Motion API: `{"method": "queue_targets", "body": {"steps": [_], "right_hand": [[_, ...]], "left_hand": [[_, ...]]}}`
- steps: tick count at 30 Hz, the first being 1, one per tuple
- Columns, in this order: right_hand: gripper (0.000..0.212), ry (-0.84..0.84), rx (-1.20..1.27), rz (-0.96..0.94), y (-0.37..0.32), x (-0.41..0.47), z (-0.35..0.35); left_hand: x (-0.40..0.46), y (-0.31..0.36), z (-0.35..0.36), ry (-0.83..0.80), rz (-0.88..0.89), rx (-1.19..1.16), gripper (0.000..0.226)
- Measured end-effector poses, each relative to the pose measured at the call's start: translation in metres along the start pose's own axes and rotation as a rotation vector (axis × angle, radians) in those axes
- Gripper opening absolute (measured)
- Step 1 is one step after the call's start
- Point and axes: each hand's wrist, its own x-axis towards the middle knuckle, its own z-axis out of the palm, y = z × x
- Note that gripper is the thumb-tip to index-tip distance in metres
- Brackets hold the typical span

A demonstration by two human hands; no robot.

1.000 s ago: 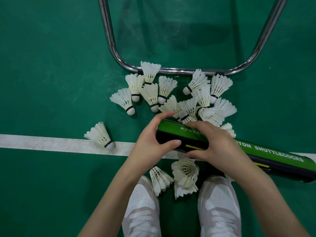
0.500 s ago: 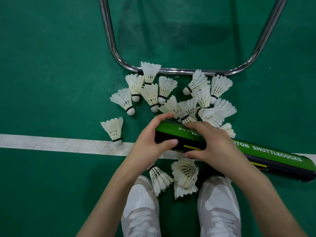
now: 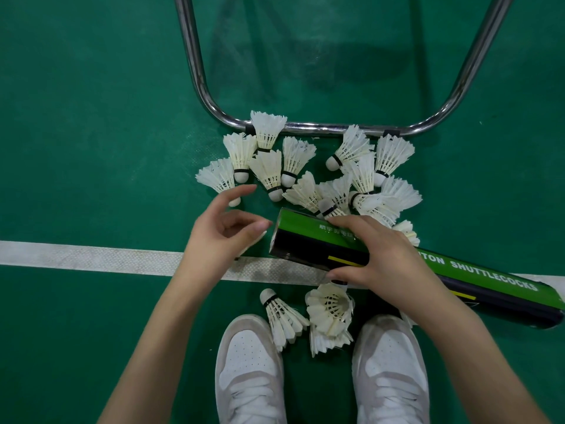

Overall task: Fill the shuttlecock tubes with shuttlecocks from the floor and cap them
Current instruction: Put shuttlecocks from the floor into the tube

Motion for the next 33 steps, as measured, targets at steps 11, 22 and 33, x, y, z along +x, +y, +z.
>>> {"method": "queue_targets", "body": {"steps": [11, 22, 33], "right_hand": [[0.071, 0.008, 0.015, 0.004, 0.001, 0.0, 0.0], [0.072, 0.016, -0.002, 0.003, 0.003, 0.0, 0.001], [0.071, 0.019, 0.002, 0.001, 0.003, 0.0, 0.0]], "left_hand": [[0.004, -0.038, -0.005, -0.01, 0.102, 0.479, 0.06], [0.006, -0.05, -0.001, -0.04, 0.117, 0.617, 0.052], [0.005, -0.049, -0.007, 0.117, 0.013, 0.42, 0.035]]}}
